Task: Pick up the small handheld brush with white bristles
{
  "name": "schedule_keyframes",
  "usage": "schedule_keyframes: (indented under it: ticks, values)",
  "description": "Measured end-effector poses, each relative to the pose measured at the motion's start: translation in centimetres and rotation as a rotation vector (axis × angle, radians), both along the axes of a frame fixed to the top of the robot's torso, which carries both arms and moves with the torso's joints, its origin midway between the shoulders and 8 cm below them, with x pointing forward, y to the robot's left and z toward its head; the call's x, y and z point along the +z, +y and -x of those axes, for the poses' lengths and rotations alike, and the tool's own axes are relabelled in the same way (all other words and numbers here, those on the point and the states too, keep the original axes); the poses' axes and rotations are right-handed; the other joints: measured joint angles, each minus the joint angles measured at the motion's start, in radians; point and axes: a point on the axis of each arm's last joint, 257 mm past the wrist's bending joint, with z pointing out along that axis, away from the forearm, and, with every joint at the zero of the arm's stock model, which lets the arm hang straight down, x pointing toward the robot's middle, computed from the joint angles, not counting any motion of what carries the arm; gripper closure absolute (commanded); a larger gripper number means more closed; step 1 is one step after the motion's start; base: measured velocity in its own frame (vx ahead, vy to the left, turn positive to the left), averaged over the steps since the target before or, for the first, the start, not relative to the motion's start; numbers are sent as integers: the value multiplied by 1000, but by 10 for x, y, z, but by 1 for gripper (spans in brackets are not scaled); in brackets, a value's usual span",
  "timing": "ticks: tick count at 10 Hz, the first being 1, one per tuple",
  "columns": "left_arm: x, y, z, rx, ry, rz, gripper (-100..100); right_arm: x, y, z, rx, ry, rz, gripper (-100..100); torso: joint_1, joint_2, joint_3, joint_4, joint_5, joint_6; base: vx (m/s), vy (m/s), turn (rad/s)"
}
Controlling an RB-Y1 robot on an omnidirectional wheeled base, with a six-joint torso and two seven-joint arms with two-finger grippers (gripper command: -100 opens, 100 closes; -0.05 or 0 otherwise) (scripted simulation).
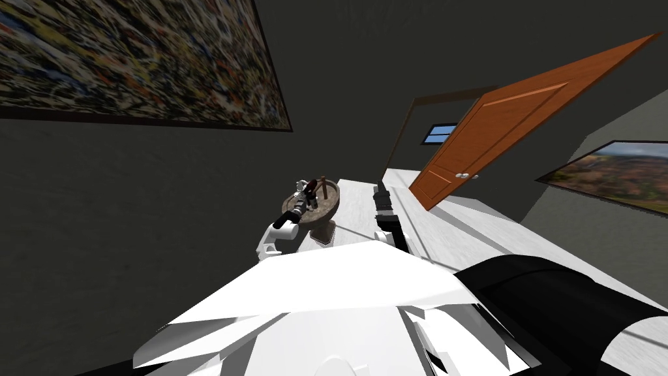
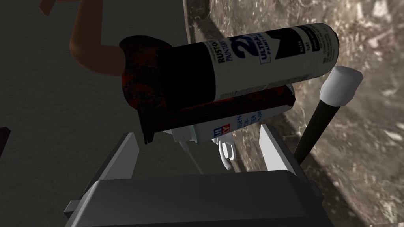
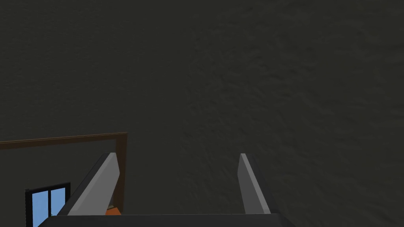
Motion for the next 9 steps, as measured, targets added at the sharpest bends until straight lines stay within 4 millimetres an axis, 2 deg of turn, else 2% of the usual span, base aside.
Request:
schedule_keyframes:
  ticks: [9]
  values:
    - [-61,-4,9,-2,237,-72,-100,0,0,0,0,0,0,0,0,0,0,0,0,0,15,49,-50]
